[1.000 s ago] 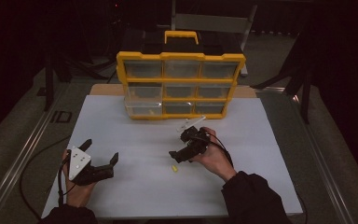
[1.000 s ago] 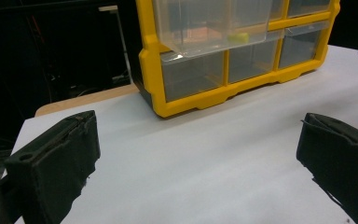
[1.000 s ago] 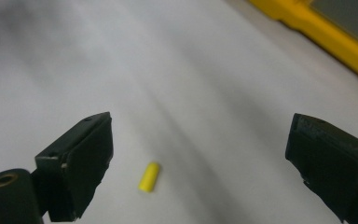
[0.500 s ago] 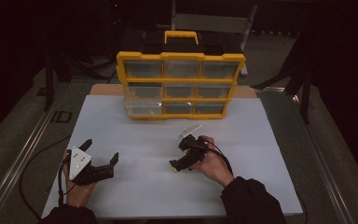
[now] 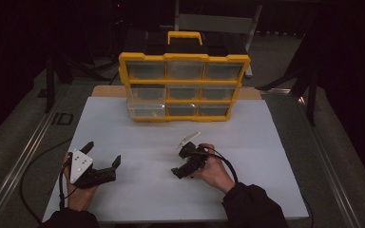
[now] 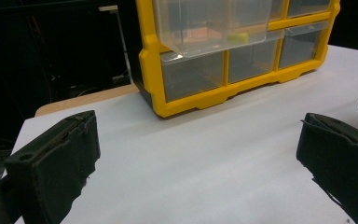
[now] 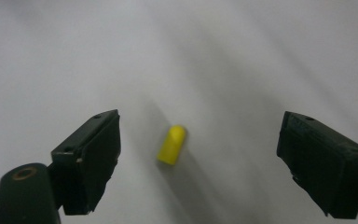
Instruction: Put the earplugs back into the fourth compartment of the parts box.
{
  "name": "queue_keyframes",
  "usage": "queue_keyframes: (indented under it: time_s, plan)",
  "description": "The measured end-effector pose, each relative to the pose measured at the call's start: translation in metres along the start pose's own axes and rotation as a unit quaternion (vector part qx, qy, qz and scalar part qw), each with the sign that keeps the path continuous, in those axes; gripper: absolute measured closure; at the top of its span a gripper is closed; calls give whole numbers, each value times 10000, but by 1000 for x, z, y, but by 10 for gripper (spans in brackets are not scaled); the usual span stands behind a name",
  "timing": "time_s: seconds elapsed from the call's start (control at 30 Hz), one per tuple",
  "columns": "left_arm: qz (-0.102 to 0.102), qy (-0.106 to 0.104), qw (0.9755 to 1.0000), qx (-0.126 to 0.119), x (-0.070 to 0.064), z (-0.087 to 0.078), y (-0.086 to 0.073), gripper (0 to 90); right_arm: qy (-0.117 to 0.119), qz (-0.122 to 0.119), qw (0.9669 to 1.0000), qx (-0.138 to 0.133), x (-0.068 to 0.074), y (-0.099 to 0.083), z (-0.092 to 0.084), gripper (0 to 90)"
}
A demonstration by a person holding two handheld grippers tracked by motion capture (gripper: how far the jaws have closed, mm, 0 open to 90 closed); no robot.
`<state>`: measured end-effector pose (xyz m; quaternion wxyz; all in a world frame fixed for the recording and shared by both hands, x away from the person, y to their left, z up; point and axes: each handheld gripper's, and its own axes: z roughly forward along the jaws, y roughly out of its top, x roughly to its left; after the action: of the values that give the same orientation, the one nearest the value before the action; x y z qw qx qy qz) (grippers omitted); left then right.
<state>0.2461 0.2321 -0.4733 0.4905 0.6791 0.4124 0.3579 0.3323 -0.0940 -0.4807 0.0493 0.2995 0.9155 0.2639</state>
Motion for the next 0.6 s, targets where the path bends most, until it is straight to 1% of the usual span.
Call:
queue_keyframes:
  time_s: [0.03,0.13,0.2,0.33,0.37,0.4,0.6]
  plan:
    - [3,1,10000,3,0,0,0,3,11,-60,10000,52,0,0,1,137]
    - [11,1,10000,13,0,0,0,3,10,-88,9999,95,2,-1,4,147]
    - [7,1,10000,0,0,0,0,3,34,-132,9998,171,2,-1,9,184]
    - [-7,10,10000,-1,0,0,0,3,99,-143,9994,285,1,-2,16,265]
    - [-6,8,10000,1,0,0,0,3,88,-168,9994,300,1,-2,16,293]
    - [-5,5,10000,1,0,0,0,3,74,-174,9993,312,1,-2,17,342]
    - [8,-3,10000,16,0,0,0,3,170,-412,9982,411,6,-2,19,493]
